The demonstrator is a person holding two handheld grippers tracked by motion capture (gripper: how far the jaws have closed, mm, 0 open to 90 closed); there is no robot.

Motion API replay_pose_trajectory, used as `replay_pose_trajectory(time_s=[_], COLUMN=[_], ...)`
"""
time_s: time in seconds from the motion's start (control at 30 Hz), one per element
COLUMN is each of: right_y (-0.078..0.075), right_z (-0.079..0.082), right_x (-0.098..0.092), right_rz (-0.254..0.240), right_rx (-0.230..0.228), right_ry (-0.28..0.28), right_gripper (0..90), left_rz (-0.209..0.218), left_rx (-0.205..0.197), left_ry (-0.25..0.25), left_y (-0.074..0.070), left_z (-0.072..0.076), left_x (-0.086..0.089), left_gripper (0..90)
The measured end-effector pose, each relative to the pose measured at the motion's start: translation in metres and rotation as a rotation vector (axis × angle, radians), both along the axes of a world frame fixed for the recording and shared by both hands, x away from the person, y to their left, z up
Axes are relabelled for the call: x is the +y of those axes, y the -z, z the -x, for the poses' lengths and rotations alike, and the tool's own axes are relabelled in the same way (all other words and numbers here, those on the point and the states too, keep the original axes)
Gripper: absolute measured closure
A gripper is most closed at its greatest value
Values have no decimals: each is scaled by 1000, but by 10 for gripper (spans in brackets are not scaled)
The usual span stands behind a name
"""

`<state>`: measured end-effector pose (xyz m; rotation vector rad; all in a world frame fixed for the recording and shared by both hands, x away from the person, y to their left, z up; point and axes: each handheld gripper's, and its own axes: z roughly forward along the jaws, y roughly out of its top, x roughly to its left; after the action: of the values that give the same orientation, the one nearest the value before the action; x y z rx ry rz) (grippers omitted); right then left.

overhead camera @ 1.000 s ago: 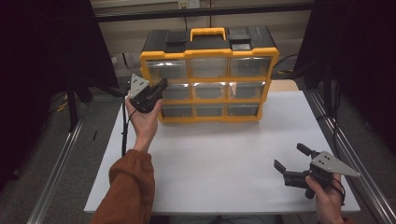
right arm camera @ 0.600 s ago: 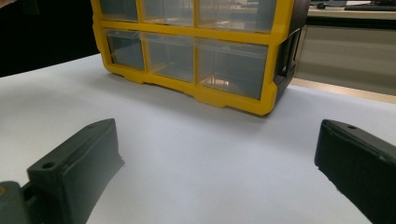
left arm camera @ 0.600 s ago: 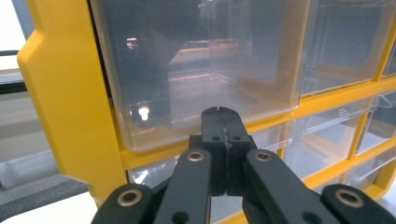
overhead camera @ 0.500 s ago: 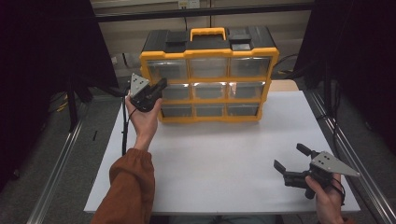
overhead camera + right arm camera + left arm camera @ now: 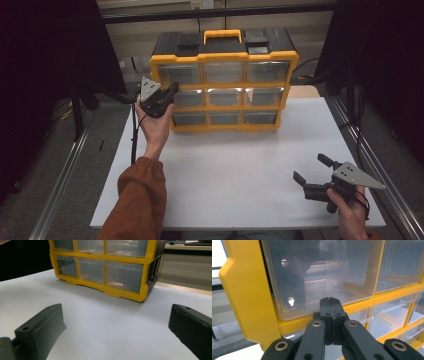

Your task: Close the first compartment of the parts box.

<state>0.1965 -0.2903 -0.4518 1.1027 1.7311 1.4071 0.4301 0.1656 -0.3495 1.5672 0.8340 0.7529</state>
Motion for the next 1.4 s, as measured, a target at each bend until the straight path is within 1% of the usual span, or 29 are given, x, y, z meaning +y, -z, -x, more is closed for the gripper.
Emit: replay_pose_trajectory(time_s=[0.07, 0.13, 0.2, 0.47, 0.57, 0.67, 0.77, 0.8, 0.83, 0.87, 0.9, 0.97, 1.03, 1.07, 1.17, 1.2, 1.27, 1.3, 1.33, 1.37, 1.4], right_y=[0, 0, 0, 0, 0, 0, 0, 0, 0, 0, 0, 0, 0, 0, 0, 0, 0, 0, 0, 0, 0], right_z=[0, 0, 0, 0, 0, 0, 0, 0, 0, 0, 0, 0, 0, 0, 0, 0, 0, 0, 0, 0, 0], right_x=[0, 0, 0, 0, 0, 0, 0, 0, 0, 0, 0, 0, 0, 0, 0, 0, 0, 0, 0, 0, 1], right_rz=[0, 0, 0, 0, 0, 0, -1, 1, 1, 0, 0, -1, 2, 4, 1, 0, 2, 3, 0, 1, 1], right_rx=[0, 0, 0, -2, 0, 0, 2, 0, -1, 0, 0, -1, -3, -2, 1, 1, 0, 1, 4, 3, 3], right_ry=[-1, -1, -1, -3, 0, 0, -2, -3, -2, -1, 0, -2, -5, -4, -1, 0, 1, 0, -2, -1, 0], right_gripper=[0, 0, 0, 0, 0, 0, 0, 0, 0, 0, 0, 0, 0, 0, 0, 0, 0, 0, 0, 0, 0], left_rz=[3, -4, -6, -19, -12, -14, 13, 3, 2, -9, -5, 8, 11, 21, 27, 14, -39, -30, -8, 0, 5], left_rx=[-5, -5, -7, -6, -4, -15, -12, -11, -14, -15, -19, -21, -16, -12, -13, -18, -40, -39, -38, -32, -28], left_ry=[-5, -11, -2, -11, -2, 10, 27, 40, 43, 49, 45, 30, 43, 39, 33, 24, 1, 1, 12, 19, 11], left_y=[0, 0, 0, -2, -1, -1, -2, -2, -2, -2, -3, -3, -3, -3, -2, -1, 1, 2, 4, 6, 8], left_z=[-1, -1, -2, -2, -1, 0, 2, 4, 6, 7, 9, 13, 16, 17, 22, 25, 30, 32, 33, 35, 36], left_x=[-1, -1, -1, -2, -3, -3, -4, -4, -5, -5, -6, -7, -6, -6, -4, -3, -1, 0, 1, 2, 3], left_gripper=[900, 900, 900, 900, 870, 816, 745, 714, 686, 655, 615, 493, 446, 407, 252, 211, 108, 80, 79, 74, 55])
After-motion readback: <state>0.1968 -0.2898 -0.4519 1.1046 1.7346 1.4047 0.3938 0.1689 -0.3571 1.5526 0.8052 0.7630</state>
